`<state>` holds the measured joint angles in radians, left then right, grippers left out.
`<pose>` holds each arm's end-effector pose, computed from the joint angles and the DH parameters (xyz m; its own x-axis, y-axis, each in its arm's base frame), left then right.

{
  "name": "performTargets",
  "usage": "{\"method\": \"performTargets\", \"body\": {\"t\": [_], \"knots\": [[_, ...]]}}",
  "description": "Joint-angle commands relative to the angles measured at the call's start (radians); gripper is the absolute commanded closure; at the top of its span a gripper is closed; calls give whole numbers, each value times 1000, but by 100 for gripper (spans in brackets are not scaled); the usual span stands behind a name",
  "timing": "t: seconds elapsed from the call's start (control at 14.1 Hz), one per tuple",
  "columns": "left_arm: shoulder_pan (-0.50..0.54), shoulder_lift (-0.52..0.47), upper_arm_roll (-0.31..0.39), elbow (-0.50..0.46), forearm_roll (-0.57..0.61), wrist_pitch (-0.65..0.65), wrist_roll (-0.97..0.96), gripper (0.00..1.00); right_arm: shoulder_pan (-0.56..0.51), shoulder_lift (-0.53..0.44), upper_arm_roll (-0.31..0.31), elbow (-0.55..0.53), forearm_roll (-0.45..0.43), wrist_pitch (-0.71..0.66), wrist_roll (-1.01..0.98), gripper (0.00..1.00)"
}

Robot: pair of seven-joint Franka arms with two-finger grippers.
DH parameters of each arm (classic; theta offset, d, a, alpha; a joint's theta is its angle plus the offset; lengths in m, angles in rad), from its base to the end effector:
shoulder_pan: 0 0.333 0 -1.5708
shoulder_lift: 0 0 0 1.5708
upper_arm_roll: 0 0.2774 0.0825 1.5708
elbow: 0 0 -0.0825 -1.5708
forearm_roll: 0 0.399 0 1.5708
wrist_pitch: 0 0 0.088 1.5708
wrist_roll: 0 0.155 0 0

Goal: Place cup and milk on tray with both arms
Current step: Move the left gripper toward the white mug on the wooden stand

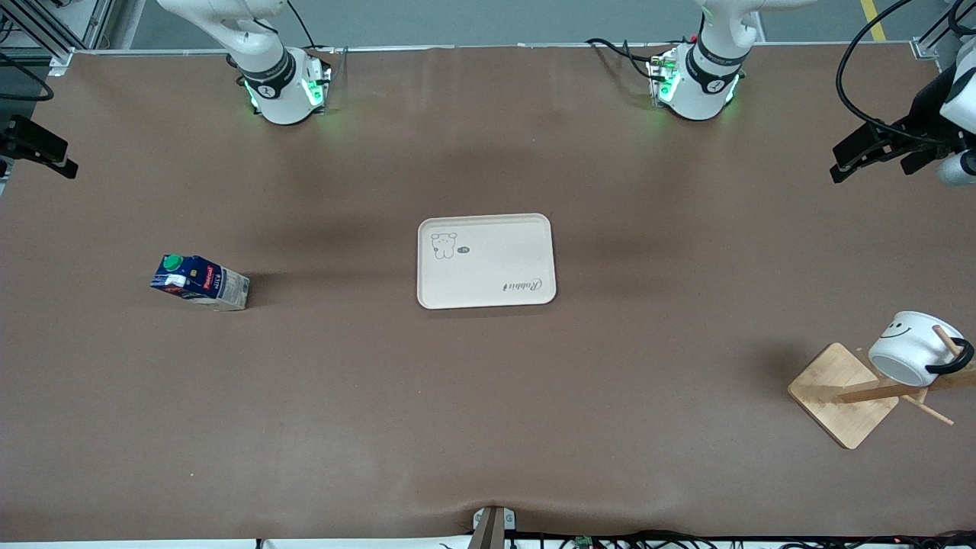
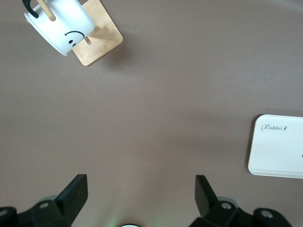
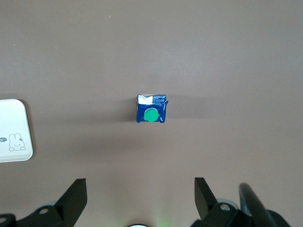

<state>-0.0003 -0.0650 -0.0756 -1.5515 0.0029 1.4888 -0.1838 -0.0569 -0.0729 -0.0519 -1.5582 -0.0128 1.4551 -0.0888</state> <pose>0.5417 -0.0418 0.5761 0.9941 0.1081 0.0035 0.1081 -0.9941 -0.0073 0.5324 -0.0611 0.5743 0.9993 -0.0212 -0.0310 -0.0210 -0.9998 0.0062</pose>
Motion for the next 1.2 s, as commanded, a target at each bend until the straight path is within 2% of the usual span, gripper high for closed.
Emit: {"method": "performTargets", "body": {"t": [0.0, 0.42, 0.71, 0.78, 1.13], "knots": [[2, -4, -1, 24, -3, -16, 7, 0, -15, -21, 4, -16, -12, -6, 0, 0], [9, 7, 4, 51, 5, -19, 6, 0, -17, -21, 4, -16, -9, -12, 0, 0], [11, 7, 7, -19, 5, -6, -29, 0, -17, -21, 4, -14, -6, -13, 0, 0], [23, 11, 7, -42, 5, 40, -37, 0, -18, -21, 4, -14, -6, -12, 0, 0], [114, -1, 2, -287, 3, 403, -39, 0, -26, -19, 4, -16, -4, -15, 0, 0]]}}
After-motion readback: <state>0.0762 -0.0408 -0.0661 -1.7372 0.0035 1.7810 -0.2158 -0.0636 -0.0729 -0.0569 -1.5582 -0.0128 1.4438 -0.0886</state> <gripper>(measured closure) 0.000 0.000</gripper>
